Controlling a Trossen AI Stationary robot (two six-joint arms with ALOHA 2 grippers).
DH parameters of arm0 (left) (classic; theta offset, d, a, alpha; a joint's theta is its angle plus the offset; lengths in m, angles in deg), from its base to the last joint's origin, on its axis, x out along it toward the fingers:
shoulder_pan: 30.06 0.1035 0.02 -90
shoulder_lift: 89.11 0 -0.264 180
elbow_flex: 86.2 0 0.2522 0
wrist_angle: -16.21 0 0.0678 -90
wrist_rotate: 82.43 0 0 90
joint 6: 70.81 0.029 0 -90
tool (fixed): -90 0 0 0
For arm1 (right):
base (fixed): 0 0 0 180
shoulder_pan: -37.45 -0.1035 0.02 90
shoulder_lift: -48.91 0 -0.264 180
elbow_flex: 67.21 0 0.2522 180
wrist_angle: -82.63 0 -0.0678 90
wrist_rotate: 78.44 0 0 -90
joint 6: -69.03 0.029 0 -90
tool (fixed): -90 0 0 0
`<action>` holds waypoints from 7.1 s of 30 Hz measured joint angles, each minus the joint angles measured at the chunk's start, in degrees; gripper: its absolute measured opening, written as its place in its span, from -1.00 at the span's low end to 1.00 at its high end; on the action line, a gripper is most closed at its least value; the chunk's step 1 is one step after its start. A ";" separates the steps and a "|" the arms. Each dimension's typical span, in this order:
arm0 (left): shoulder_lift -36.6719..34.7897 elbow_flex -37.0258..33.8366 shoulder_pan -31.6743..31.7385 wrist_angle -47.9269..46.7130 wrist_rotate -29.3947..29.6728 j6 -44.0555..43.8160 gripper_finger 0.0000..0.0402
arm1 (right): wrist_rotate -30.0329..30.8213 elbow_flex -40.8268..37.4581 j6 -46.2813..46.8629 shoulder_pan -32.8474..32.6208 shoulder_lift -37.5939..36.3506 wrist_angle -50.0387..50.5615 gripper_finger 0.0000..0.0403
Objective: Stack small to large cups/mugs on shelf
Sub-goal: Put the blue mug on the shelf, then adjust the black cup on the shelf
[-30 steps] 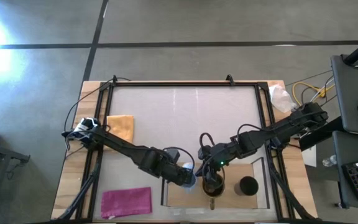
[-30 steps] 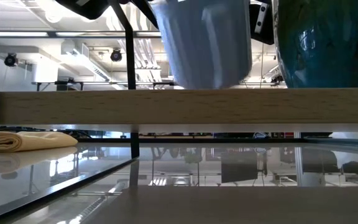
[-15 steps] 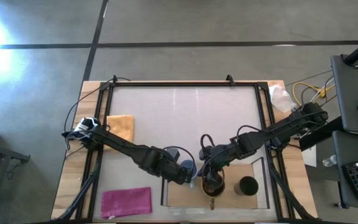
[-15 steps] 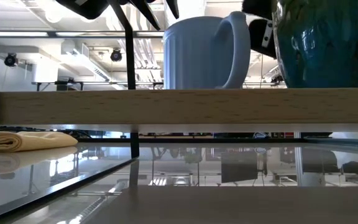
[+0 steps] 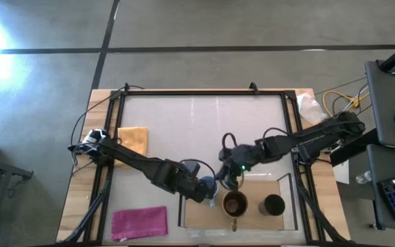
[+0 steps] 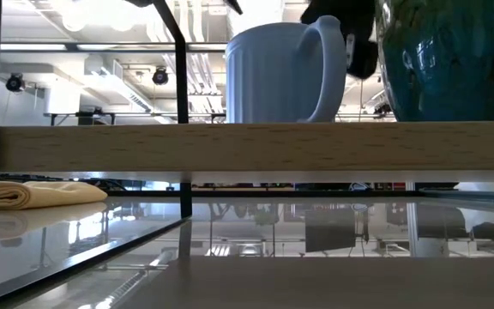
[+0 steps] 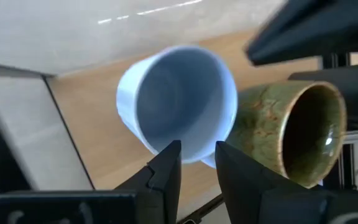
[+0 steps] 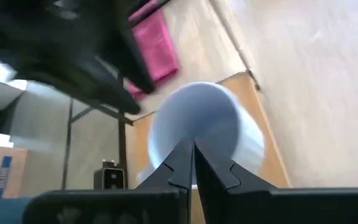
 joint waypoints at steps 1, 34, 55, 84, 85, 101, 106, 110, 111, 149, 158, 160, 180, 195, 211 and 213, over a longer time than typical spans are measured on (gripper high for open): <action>-0.31 0.32 0.05 -0.64 0.62 0.35 -0.58 | -1.07 -0.02 0.75 1.09 0.12 -0.03 -0.96; -15.30 -0.21 0.66 -2.67 20.73 21.49 -0.58 | -18.08 1.49 1.60 8.20 14.45 0.46 -0.96; -15.30 -0.32 1.12 -4.30 20.69 21.63 -0.58 | -13.97 1.77 1.56 2.92 13.81 3.45 -0.96; -15.30 -3.01 1.12 -3.72 20.34 21.49 -0.58 | -14.82 5.57 2.26 3.35 14.48 1.15 -0.96; -15.30 -3.01 1.12 -3.69 20.34 21.49 -0.58 | -14.80 5.58 2.27 3.23 14.87 0.95 -0.96; -15.30 -3.08 1.12 -3.32 19.11 21.36 -0.58 | -12.97 6.77 4.59 2.55 16.50 -1.59 -0.96; -15.30 -3.10 1.12 -3.36 19.11 21.58 -0.58 | -13.19 6.75 5.07 1.41 16.50 -2.64 -0.96; -15.30 -3.10 1.12 -3.50 19.09 21.60 -0.58 | -11.79 6.75 5.27 1.44 16.50 -2.75 -0.96; -15.30 -3.10 1.12 -3.49 19.09 21.60 -0.58 | -10.11 6.75 5.25 1.44 16.50 -2.74 -0.96; -22.05 -10.03 5.03 13.79 8.41 49.70 -0.58 | 3.13 17.00 2.79 6.63 -9.95 67.55 -0.96; -22.08 -13.61 5.46 19.21 6.68 49.60 -0.58 | -4.63 0.95 21.38 -5.45 -20.62 53.01 -0.96; -22.05 -13.73 5.57 19.11 6.40 49.60 -0.58 | -4.11 -1.66 25.41 -8.95 -21.94 49.32 -0.96; -22.05 -15.28 6.69 19.29 5.34 49.61 -0.58 | -0.49 -3.84 36.43 -23.48 -17.71 40.67 -0.96; -22.05 -16.19 6.69 23.19 3.21 50.07 -0.58 | 5.13 4.70 28.57 -23.54 -21.36 59.26 -0.96; -22.05 -16.21 6.69 23.33 2.68 50.14 -0.58 | -4.23 13.81 30.77 -35.55 -15.20 59.00 -0.96; -22.05 -16.21 6.69 23.33 2.69 50.26 -0.58 | -4.16 13.85 32.35 -37.48 -13.69 58.26 -0.96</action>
